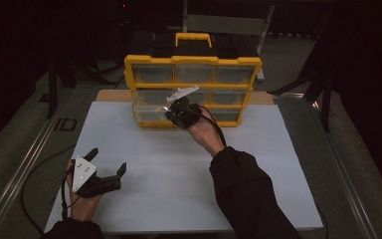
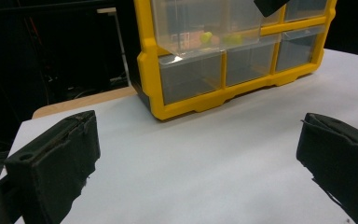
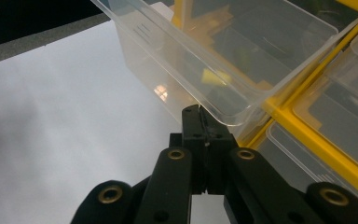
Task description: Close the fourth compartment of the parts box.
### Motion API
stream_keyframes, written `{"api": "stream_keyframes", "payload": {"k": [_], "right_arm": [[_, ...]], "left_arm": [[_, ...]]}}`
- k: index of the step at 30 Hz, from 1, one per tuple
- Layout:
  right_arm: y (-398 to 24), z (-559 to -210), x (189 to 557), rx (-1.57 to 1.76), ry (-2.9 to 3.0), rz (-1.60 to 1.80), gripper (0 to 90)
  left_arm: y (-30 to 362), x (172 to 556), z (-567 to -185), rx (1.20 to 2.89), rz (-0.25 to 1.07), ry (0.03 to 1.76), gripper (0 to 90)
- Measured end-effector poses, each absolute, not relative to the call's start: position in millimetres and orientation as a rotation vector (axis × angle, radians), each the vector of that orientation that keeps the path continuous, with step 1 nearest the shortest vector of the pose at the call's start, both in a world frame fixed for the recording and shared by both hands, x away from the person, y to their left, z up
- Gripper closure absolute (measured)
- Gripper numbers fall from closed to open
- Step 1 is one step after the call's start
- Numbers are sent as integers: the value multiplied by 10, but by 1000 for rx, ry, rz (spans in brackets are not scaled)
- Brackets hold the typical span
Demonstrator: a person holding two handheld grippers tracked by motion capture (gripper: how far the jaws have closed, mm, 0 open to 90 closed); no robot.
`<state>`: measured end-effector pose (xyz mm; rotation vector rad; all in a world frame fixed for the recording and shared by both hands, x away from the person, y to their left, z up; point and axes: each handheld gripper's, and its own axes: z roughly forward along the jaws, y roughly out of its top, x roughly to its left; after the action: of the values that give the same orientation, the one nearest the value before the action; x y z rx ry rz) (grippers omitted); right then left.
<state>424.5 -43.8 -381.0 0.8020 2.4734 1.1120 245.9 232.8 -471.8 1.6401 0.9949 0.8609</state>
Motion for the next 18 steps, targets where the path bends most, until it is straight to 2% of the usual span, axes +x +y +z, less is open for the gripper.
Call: {"api": "stream_keyframes", "payload": {"k": [18], "right_arm": [[-410,-3835,4315,851,2449,1124,900]], "left_arm": [[2329,2458,-4715,1639,862,994,3]]}}
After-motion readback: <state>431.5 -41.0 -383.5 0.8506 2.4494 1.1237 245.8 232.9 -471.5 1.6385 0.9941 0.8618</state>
